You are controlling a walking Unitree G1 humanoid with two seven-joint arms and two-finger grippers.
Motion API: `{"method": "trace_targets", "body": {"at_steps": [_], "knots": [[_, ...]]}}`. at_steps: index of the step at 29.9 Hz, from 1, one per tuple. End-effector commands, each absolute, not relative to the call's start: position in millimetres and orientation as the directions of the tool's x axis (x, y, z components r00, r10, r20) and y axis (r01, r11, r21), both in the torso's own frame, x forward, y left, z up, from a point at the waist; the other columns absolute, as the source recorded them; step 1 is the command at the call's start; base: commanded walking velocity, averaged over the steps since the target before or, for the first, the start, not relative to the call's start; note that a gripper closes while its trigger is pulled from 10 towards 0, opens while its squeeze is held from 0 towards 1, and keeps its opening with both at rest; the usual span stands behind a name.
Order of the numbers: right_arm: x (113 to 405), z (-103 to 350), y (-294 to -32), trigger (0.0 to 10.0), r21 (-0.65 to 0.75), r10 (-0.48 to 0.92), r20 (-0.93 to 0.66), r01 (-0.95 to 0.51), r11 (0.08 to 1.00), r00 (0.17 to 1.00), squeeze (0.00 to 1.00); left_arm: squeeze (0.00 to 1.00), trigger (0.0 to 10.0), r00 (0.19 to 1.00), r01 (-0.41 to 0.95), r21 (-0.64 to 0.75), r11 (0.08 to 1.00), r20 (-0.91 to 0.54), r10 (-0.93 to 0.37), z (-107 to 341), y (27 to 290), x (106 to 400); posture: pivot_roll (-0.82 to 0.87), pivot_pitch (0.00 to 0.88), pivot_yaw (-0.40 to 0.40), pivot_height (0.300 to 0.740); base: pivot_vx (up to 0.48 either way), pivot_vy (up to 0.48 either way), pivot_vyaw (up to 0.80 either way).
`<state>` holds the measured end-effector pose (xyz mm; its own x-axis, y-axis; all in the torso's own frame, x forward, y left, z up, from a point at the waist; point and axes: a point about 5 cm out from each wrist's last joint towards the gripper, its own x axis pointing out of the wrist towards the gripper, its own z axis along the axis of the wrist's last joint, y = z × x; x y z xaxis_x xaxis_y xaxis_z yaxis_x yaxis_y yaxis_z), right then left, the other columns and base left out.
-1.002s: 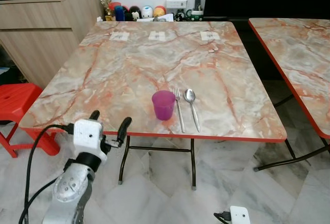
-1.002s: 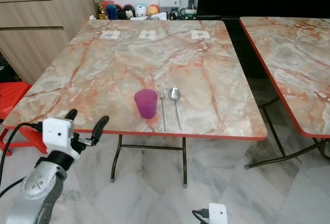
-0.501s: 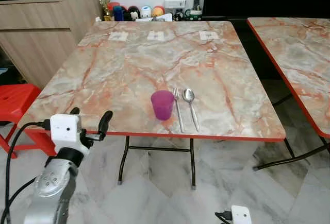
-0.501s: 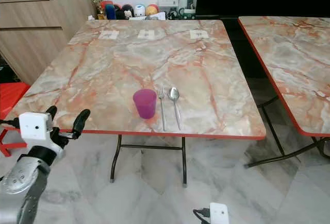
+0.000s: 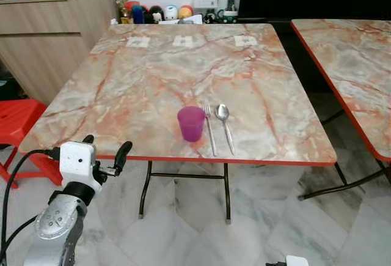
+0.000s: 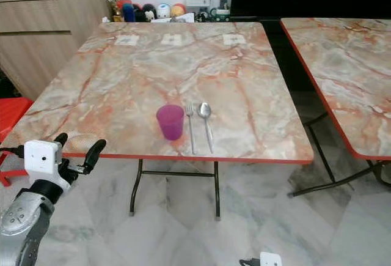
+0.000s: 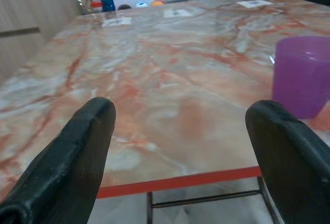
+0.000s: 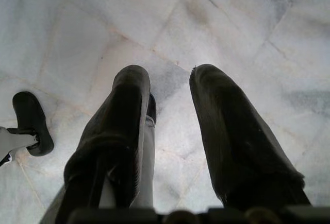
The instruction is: Setting the table
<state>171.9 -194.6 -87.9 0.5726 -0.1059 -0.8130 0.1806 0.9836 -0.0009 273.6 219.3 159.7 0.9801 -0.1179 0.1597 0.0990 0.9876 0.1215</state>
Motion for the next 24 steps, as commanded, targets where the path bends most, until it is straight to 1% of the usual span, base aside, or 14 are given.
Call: {"method": "trace_targets", "body": {"at_steps": [1,7,11,20,24], "knots": [[165.2,-90.8,-195.4,10.0,0.002,-0.113,-0.823,0.202,0.979,0.557,0.0,0.0,10.0,0.982,0.075,0.097,0.992,0.163,-0.09,159.0,222.0,272.1,0.06,0.172,0.014,0.74,0.0,0.0,0.0],[167.3,-90.4,-192.0,10.0,0.009,-0.096,-0.824,0.182,0.983,0.559,0.0,0.0,10.0,0.981,0.072,0.095,0.993,0.174,-0.088,161.2,222.1,271.3,0.09,0.187,0.005,0.74,0.0,0.0,-0.07],[168.4,-90.2,-190.8,10.0,0.006,-0.089,-0.826,0.167,0.986,0.557,0.0,0.0,10.0,0.98,0.044,0.081,0.996,0.188,-0.059,162.1,225.2,268.0,0.1,0.181,0.002,0.74,0.0,0.0,-0.79],[169.7,-89.9,-188.9,10.0,0.01,-0.084,-0.825,0.163,0.987,0.559,0.0,0.0,10.0,0.98,0.039,0.08,0.996,0.189,-0.054,162.8,222.7,272.0,0.1,0.172,0.001,0.74,0.0,0.0,-0.79],[169.1,-90.4,-187.8,10.0,0.012,-0.08,-0.827,0.159,0.987,0.557,0.0,0.0,10.0,0.975,0.017,0.067,0.998,0.22,-0.032,168.3,224.4,272.8,0.1,0.167,0.006,0.74,0.0,0.0,-0.77]]}}
